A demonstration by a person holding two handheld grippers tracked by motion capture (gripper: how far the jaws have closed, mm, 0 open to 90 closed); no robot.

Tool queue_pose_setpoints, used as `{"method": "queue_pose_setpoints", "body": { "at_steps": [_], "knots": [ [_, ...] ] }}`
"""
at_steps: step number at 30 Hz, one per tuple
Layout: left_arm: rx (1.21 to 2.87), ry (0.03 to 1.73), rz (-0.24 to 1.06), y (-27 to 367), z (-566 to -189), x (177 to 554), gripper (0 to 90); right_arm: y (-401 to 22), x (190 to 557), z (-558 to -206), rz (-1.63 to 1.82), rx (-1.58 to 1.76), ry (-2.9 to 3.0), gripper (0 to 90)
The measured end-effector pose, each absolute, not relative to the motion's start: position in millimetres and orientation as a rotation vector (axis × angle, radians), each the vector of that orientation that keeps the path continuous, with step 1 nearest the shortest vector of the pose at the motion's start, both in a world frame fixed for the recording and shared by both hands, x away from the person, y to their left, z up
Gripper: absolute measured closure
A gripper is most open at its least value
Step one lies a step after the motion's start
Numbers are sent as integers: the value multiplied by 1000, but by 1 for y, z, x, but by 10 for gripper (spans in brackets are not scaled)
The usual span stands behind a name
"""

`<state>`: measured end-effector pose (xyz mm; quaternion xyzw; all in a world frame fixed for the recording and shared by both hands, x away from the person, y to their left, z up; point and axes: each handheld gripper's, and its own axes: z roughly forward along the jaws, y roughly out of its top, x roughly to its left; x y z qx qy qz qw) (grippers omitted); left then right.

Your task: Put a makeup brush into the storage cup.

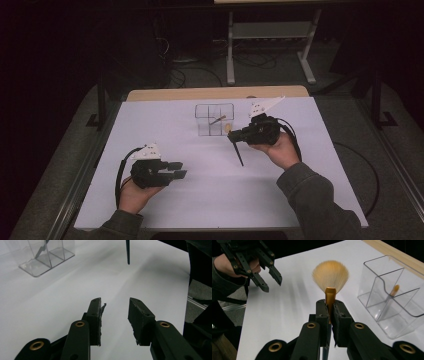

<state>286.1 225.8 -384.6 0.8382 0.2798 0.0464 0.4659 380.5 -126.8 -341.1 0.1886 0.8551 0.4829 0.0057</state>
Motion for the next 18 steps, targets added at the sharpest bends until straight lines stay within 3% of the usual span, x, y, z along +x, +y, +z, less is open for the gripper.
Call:
{"method": "queue_pose_setpoints", "body": {
  "at_steps": [18],
  "knots": [
    [2040,707,134,238,-386,283,597,-136,408,-316,1487,632,2638,830]
  ]
}}
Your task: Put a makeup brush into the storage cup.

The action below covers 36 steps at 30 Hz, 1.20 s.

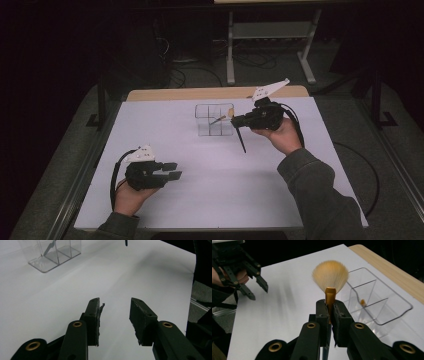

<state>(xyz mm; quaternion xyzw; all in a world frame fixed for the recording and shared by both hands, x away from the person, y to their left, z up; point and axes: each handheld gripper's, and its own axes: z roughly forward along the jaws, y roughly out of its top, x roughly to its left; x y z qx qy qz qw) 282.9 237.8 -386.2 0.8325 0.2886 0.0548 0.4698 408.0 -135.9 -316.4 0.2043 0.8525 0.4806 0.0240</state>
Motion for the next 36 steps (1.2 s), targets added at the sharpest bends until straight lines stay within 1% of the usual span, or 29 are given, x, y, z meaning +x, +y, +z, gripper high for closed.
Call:
{"method": "queue_pose_setpoints", "body": {
  "at_steps": [14,20,36],
  "knots": [
    [2046,715,146,242,-388,283,585,-146,435,-294,1462,699,2580,830],
    [2043,715,124,244,-391,284,573,-146,445,-289,1470,729,2551,829],
    [2036,720,133,246,-391,284,552,-138,469,-279,1458,765,2511,830]
  ]
}}
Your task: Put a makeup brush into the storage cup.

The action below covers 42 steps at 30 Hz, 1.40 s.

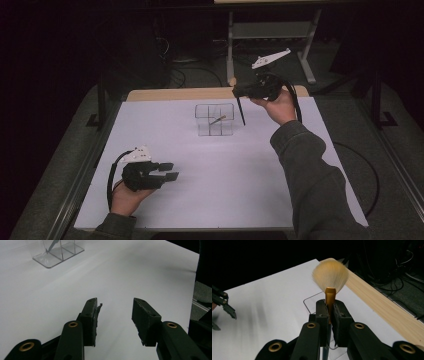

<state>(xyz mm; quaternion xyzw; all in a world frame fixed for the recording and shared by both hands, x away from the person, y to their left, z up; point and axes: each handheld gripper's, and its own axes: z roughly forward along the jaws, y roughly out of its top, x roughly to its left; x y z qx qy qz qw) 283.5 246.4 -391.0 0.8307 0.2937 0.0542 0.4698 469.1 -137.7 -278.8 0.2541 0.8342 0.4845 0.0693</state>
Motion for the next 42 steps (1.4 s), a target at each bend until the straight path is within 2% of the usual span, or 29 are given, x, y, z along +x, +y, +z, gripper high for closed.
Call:
{"method": "queue_pose_setpoints", "body": {
  "at_steps": [27,42],
  "knots": [
    [2025,721,144,254,-388,285,535,-101,506,-260,1411,760,2509,830],
    [2027,722,143,253,-387,284,518,-94,514,-269,1416,780,2500,830]
  ]
}}
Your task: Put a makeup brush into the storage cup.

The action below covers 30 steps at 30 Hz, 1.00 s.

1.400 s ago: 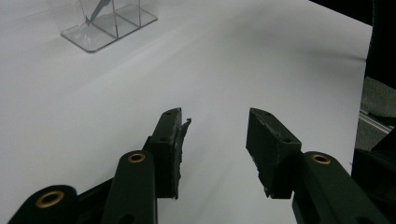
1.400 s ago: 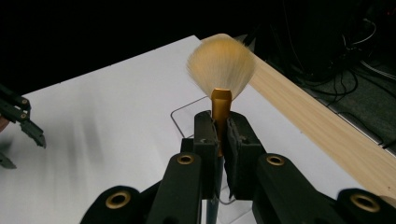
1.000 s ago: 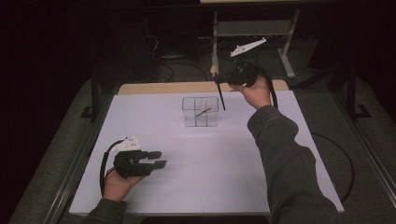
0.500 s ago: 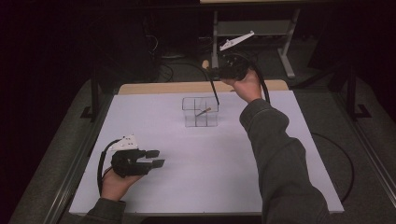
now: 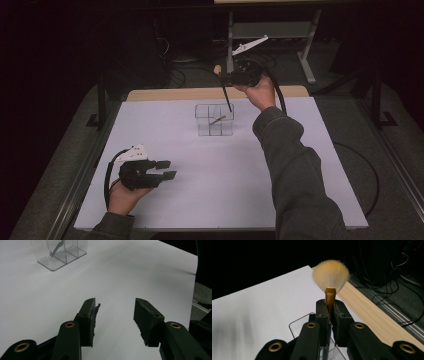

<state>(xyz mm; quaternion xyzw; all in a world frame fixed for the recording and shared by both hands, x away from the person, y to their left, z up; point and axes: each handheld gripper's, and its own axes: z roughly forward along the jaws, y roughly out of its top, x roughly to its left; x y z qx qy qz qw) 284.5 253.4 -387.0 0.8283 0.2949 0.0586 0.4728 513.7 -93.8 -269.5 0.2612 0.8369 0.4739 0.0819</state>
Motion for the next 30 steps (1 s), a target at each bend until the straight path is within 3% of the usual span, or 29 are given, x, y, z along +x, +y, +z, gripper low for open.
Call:
{"method": "queue_pose_setpoints", "body": {
  "at_steps": [30],
  "knots": [
    [2008,716,144,256,-384,283,505,-87,515,-291,1414,799,2516,830]
  ]
}}
